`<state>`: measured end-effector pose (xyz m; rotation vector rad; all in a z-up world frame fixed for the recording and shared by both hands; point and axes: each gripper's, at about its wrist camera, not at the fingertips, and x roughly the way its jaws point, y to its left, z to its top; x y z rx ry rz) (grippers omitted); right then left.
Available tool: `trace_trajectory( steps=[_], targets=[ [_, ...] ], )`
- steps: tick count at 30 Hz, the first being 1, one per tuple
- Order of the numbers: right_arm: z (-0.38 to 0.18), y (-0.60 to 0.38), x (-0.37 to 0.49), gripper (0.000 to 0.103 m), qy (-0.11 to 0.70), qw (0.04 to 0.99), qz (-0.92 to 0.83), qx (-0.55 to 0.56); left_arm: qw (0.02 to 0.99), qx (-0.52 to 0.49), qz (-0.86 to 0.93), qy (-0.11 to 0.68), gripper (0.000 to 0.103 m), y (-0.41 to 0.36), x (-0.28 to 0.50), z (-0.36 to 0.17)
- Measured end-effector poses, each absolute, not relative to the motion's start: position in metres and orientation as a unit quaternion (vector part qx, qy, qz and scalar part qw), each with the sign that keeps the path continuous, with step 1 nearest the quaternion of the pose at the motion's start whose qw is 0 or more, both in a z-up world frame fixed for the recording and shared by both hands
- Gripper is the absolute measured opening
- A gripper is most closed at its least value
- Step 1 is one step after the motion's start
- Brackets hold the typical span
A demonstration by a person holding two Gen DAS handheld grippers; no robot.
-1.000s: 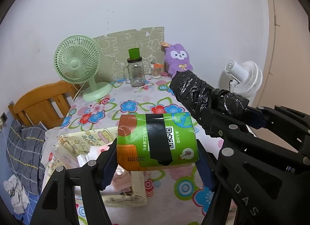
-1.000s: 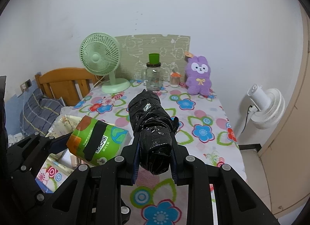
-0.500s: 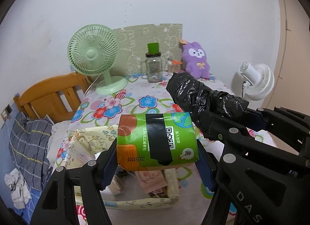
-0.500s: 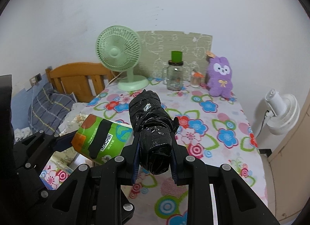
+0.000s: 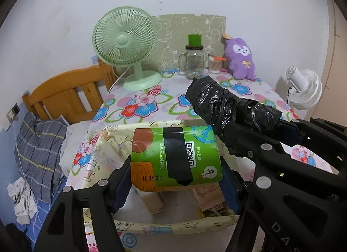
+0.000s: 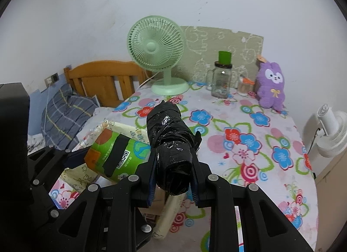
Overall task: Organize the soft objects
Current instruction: 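Carry the green tissue pack and black roll with both tools over the fabric box, then open the left tool to drop the green pack while the right tool releases the black roll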
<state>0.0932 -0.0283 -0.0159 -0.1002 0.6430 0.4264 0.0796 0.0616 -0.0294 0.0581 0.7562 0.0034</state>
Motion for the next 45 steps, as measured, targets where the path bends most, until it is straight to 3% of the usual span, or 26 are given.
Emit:
trace_trajectory(
  steps=[9, 18, 28, 30, 35, 38, 45],
  targets=[
    [-0.034, -0.007, 0.095, 0.029, 0.33, 0.915, 0.225, -0.062, 0.921, 0.022, 0.008, 0.388, 0.074, 0.079, 0.082, -0.05],
    [-0.049, 0.007, 0.098, 0.029, 0.356, 0.898, 0.25, -0.061, 0.917, 0.015, 0.007, 0.399, 0.09, 0.089, 0.081, -0.06],
    [-0.055, 0.022, 0.104, 0.03, 0.368, 0.884, 0.28, -0.074, 0.913, 0.017, 0.024, 0.406, 0.093, 0.1, 0.082, -0.064],
    [-0.055, 0.025, 0.105, 0.032, 0.367, 0.882, 0.285, -0.077, 0.913, 0.012, 0.024, 0.408, 0.093, 0.103, 0.082, -0.065],
    [-0.057, 0.025, 0.111, 0.064, 0.374, 0.88, 0.284, -0.069, 0.912, 0.009, 0.022, 0.41, 0.094, 0.106, 0.081, -0.066],
    [-0.058, 0.023, 0.115, 0.074, 0.386, 0.875, 0.286, -0.05, 0.914, 0.007, 0.019, 0.406, 0.094, 0.106, 0.08, -0.064],
    [-0.052, 0.02, 0.11, 0.08, 0.374, 0.885, 0.273, -0.054, 0.918, 0.001, 0.009, 0.397, 0.096, 0.102, 0.078, -0.059]
  ],
)
